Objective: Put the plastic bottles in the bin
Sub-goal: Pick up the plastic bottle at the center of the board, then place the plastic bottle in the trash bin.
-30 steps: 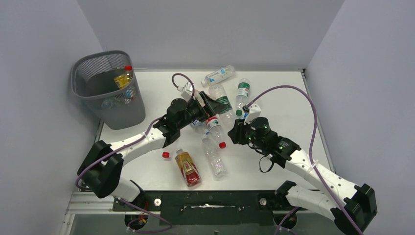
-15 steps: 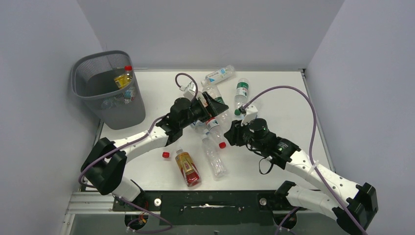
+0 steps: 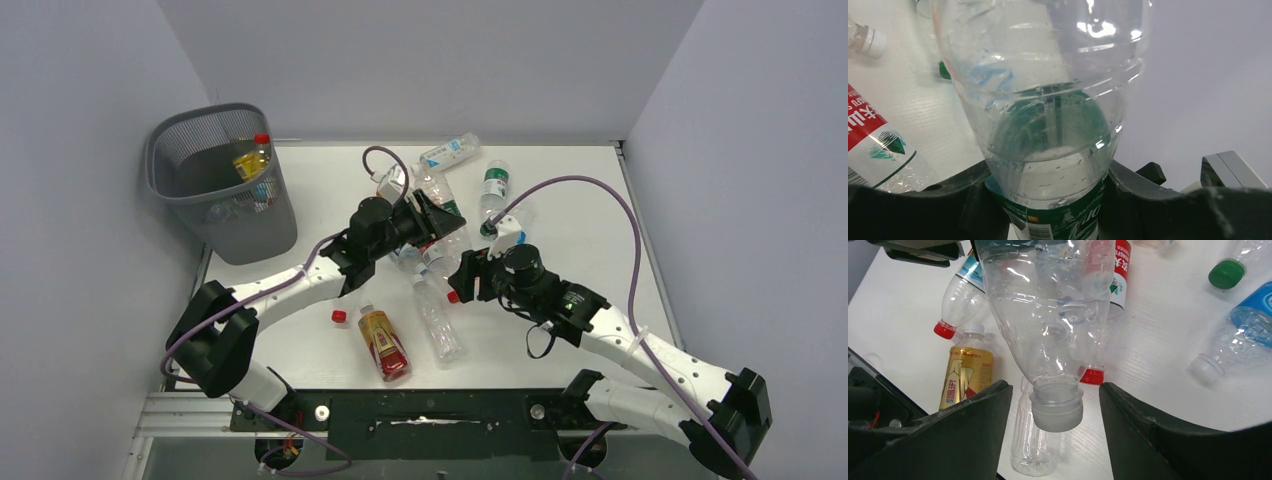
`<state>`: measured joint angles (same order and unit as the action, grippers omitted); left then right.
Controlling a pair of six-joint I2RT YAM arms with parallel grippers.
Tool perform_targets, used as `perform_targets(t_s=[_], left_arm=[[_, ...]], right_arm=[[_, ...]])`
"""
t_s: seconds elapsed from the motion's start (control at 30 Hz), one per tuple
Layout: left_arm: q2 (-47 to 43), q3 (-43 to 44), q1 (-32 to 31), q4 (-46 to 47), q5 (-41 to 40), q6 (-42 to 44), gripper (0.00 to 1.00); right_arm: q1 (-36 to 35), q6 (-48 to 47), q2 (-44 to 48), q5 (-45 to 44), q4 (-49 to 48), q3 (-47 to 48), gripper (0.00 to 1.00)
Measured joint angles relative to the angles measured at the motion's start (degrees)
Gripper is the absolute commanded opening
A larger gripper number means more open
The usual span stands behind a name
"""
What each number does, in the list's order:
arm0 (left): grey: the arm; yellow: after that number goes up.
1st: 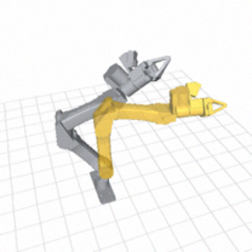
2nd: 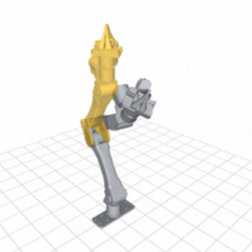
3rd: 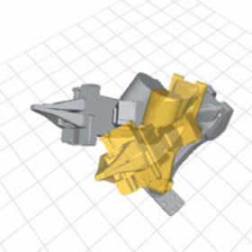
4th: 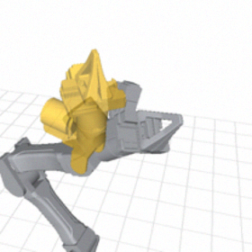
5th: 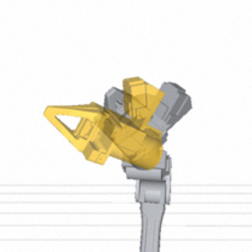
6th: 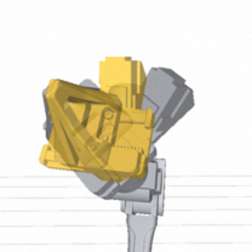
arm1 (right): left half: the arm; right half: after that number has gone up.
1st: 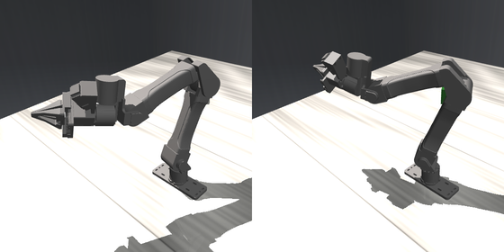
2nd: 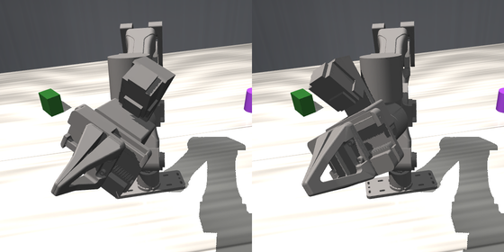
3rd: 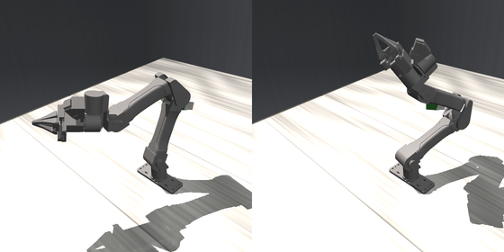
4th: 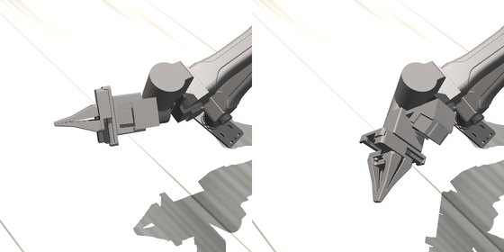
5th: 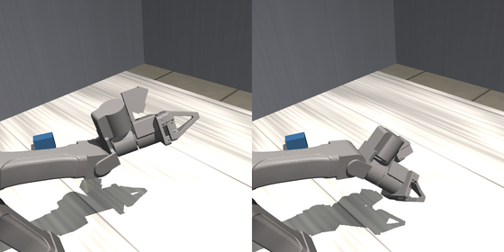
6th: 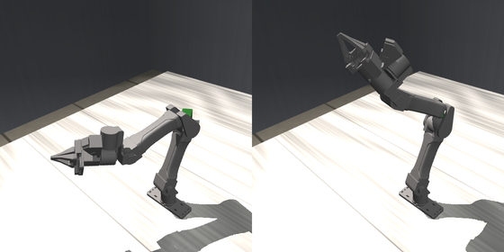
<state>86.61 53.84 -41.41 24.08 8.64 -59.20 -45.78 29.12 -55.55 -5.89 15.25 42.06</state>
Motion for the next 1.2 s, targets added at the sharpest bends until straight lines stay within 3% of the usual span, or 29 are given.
perform_targets(t_s=[0.1,0.23,0.4,0.73,1.2], left_arm=[[0.0,0.5,0.0,-1.6,0.2,0.9,0.38],[0.0,1.9,0.5,-4.2,0.2,2.5,0.37],[-0.3,5.0,3.8,-8.2,1.1,5.2,0.37],[-4.3,12.0,17.2,-16.9,3.8,10.6,0.37],[-7.6,27.8,48.9,-27.0,6.4,17.9,0.38]], right_arm=[[-0.1,-0.1,0.0,-0.2,-0.2,0.0,0.83],[-0.1,0.0,0.2,-0.9,-0.1,0.0,0.89],[-0.3,0.0,2.1,-2.0,0.4,0.0,0.91],[-0.4,0.1,3.5,-2.7,1.2,0.0,0.92],[-0.4,1.3,3.8,-2.5,1.3,-0.5,0.93]])
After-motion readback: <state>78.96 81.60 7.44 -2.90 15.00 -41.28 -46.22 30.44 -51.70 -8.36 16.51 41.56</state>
